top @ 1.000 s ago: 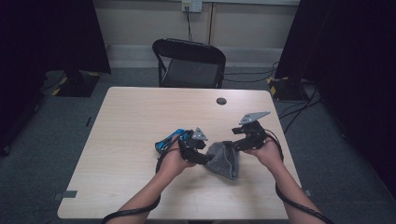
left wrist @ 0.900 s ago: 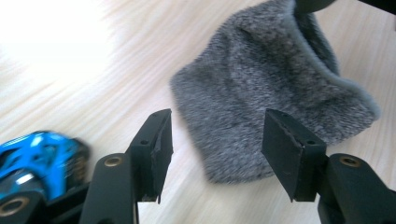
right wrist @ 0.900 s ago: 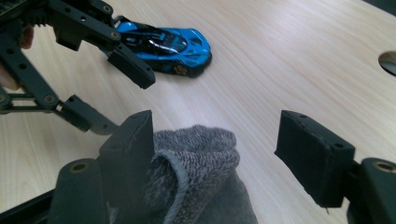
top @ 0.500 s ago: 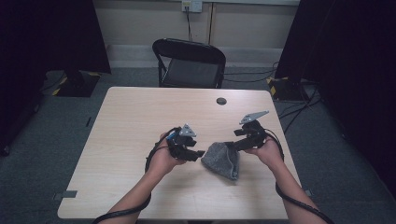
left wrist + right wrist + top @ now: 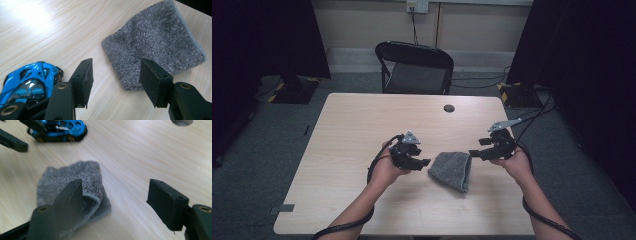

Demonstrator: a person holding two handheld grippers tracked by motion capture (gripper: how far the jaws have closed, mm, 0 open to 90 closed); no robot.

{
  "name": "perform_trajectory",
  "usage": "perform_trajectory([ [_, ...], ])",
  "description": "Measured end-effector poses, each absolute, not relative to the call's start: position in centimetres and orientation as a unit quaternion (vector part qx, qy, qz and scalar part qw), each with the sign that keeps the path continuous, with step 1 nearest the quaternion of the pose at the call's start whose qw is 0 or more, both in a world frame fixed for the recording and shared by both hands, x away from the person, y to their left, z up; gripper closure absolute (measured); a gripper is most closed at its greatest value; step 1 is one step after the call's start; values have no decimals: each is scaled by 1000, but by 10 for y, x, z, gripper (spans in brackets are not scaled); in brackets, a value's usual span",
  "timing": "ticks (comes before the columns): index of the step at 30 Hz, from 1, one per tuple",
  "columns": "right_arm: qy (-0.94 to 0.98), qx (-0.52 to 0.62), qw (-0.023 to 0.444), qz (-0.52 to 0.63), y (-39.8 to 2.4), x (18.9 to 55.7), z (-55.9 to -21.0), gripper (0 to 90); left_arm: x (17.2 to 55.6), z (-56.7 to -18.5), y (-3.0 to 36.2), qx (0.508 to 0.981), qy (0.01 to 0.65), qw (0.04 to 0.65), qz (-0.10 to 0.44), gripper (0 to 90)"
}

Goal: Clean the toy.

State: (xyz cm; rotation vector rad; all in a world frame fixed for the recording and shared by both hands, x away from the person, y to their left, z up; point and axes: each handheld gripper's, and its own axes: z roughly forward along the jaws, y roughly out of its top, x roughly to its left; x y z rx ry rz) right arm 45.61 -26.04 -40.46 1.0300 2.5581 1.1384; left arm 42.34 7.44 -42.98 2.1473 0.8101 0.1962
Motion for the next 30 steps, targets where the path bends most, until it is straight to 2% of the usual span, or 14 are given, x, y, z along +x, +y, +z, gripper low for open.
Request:
perform_trajectory([
  [7, 863, 316, 81, 385, -241, 456, -390, 296, 425, -428, 83, 850, 327, 405, 83, 436],
  [16, 869, 324, 68, 368, -245, 452, -414, 295, 423, -428, 89, 848, 330, 406, 86, 436],
  [30, 868, 338, 64, 359, -266, 446, -433, 293, 420, -437, 52, 856, 305, 414, 62, 451],
])
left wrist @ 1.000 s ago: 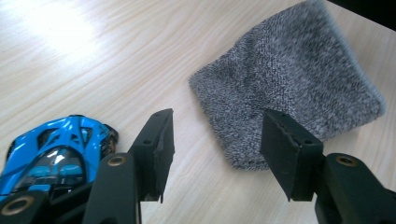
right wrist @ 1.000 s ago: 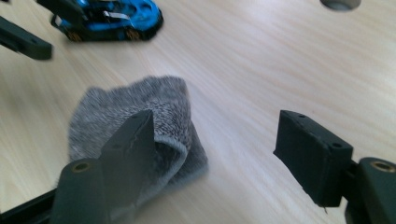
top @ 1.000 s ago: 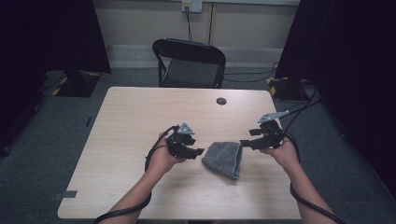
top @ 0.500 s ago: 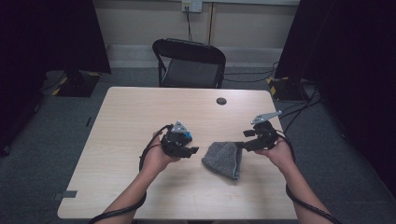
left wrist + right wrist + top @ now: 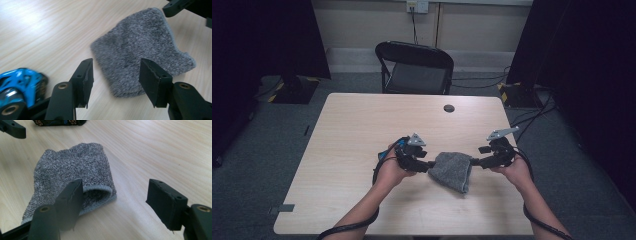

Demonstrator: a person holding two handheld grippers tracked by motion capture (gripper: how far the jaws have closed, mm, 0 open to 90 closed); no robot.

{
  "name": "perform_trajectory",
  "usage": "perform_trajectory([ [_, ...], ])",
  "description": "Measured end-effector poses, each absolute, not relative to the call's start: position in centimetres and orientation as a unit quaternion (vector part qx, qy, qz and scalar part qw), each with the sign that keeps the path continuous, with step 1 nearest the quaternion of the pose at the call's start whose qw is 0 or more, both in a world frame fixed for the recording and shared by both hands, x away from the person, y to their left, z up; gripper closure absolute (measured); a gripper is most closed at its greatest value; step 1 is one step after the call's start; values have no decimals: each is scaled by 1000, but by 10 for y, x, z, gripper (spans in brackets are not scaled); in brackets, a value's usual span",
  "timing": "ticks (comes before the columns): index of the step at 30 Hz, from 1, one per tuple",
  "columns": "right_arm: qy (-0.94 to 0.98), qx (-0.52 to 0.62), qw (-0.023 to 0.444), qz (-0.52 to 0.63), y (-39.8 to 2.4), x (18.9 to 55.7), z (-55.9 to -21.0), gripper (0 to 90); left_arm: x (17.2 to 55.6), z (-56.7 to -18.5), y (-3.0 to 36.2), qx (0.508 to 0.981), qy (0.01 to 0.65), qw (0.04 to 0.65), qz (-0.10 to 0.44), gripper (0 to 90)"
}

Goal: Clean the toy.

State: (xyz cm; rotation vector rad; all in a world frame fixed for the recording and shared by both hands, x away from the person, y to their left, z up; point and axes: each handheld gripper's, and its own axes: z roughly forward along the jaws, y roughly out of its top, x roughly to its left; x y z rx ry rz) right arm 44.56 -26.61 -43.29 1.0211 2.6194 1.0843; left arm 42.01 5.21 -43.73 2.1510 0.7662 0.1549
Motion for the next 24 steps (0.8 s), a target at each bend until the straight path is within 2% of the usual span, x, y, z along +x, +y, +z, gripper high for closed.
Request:
perform_trajectory([
  [15, 861, 350, 82, 360, -288, 441, -417, 293, 423, -436, 59, 854, 310, 413, 68, 445],
  [19, 860, 336, 79, 375, -275, 441, -404, 293, 427, -432, 68, 852, 315, 412, 76, 434],
  [24, 865, 300, 62, 397, -240, 439, -400, 290, 435, -430, 81, 847, 334, 406, 82, 424],
])
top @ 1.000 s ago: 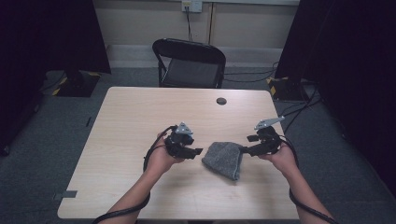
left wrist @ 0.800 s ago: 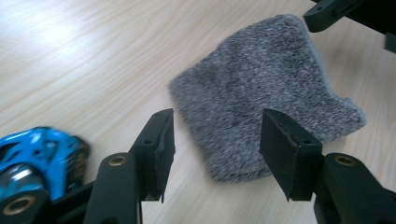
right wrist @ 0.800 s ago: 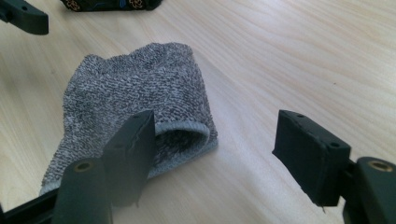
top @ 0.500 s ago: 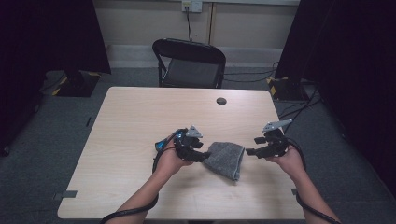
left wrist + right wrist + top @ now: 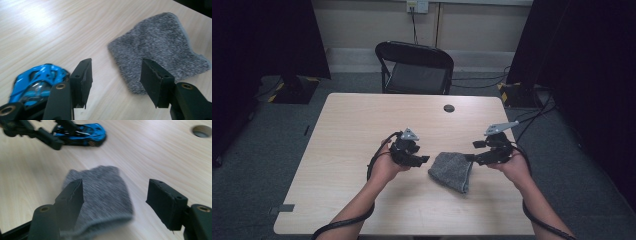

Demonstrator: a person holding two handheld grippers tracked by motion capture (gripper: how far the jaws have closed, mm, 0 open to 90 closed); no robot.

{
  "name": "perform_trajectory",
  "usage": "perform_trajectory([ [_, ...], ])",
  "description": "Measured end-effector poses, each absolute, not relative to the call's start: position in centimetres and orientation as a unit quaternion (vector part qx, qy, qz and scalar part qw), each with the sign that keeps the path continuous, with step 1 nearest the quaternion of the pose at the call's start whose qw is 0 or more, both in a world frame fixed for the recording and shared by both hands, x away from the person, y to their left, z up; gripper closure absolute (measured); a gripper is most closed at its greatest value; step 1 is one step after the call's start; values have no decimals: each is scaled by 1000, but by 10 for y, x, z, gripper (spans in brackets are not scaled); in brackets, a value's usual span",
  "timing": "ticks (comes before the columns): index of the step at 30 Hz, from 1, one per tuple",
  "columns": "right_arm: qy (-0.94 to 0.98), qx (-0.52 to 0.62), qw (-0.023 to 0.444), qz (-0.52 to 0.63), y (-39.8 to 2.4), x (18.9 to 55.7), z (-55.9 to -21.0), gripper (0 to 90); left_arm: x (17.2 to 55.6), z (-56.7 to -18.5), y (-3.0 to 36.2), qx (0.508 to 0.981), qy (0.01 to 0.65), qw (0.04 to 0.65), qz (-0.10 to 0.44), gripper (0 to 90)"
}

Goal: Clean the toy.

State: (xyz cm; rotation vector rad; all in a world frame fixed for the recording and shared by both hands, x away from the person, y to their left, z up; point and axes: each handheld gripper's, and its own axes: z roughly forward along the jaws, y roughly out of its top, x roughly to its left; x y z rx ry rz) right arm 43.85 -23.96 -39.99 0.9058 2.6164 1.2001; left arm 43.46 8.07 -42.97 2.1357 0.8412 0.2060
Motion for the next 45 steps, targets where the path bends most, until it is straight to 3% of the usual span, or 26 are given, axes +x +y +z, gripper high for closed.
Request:
perform_trajectory([
  [8, 881, 267, 29, 389, -187, 433, -432, 255, 447, -433, 105, 846, 339, 397, 108, 275],
  [14, 885, 280, 33, 369, -182, 430, -460, 216, 464, -439, 127, 840, 375, 381, 97, 158],
  [22, 897, 276, 46, 343, -179, 426, -483, 203, 483, -447, 140, 852, 376, 342, 123, 150],
  [32, 885, 281, 69, 365, -181, 420, -493, 221, 497, -467, 133, 853, 388, 339, 86, 151],
  [45, 871, 289, 89, 387, -184, 414, -499, 242, 493, -480, 126, 870, 366, 319, 81, 152],
])
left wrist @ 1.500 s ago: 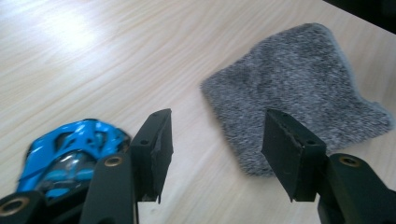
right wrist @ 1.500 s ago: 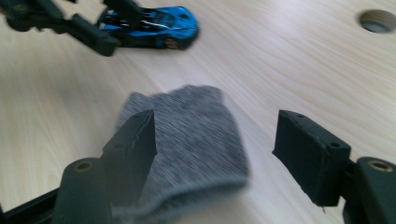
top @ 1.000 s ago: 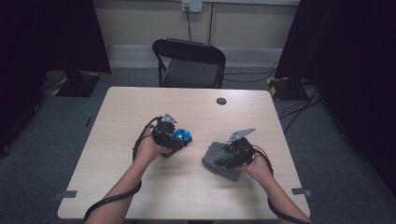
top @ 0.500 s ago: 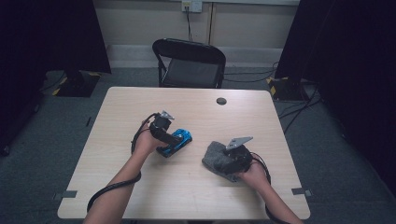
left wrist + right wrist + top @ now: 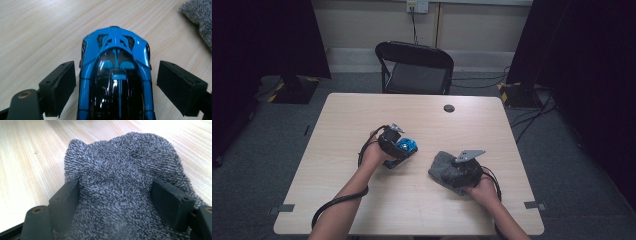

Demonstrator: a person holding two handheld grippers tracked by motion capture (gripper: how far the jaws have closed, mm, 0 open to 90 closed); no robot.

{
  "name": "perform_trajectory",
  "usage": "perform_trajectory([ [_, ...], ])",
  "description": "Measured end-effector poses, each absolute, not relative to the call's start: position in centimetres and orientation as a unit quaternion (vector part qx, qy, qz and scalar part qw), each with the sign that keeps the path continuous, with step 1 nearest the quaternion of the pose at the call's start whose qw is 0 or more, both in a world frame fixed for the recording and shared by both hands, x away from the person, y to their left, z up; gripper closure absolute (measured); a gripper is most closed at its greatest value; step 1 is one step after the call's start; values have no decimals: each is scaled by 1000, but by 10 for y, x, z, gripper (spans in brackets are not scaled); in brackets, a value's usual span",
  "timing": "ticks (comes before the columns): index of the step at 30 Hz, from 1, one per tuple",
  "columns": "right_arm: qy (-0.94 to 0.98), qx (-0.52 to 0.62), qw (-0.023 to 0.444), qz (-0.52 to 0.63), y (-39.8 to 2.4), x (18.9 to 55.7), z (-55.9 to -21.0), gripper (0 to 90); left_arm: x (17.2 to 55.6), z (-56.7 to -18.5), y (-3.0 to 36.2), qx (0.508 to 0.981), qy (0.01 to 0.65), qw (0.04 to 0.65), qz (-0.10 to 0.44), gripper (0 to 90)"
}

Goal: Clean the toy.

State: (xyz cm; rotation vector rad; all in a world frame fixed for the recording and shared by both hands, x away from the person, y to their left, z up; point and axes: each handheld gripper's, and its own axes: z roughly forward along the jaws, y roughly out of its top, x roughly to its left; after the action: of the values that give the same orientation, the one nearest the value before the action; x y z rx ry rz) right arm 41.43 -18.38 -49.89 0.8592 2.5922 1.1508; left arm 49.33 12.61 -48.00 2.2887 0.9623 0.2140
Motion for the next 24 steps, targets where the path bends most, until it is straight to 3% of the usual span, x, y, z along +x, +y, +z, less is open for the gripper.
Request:
perform_trajectory([
  [9, 868, 292, 95, 390, -184, 413, -500, 255, 489, -488, 131, 886, 354, 282, 99, 150],
  [13, 866, 293, 97, 394, -186, 413, -500, 324, 487, -488, 131, 886, 354, 284, 100, 160],
  [17, 863, 298, 100, 395, -187, 413, -500, 343, 486, -486, 128, 888, 347, 285, 98, 255],
  [24, 862, 300, 101, 397, -187, 413, -500, 348, 485, -486, 128, 887, 351, 285, 98, 258],
])
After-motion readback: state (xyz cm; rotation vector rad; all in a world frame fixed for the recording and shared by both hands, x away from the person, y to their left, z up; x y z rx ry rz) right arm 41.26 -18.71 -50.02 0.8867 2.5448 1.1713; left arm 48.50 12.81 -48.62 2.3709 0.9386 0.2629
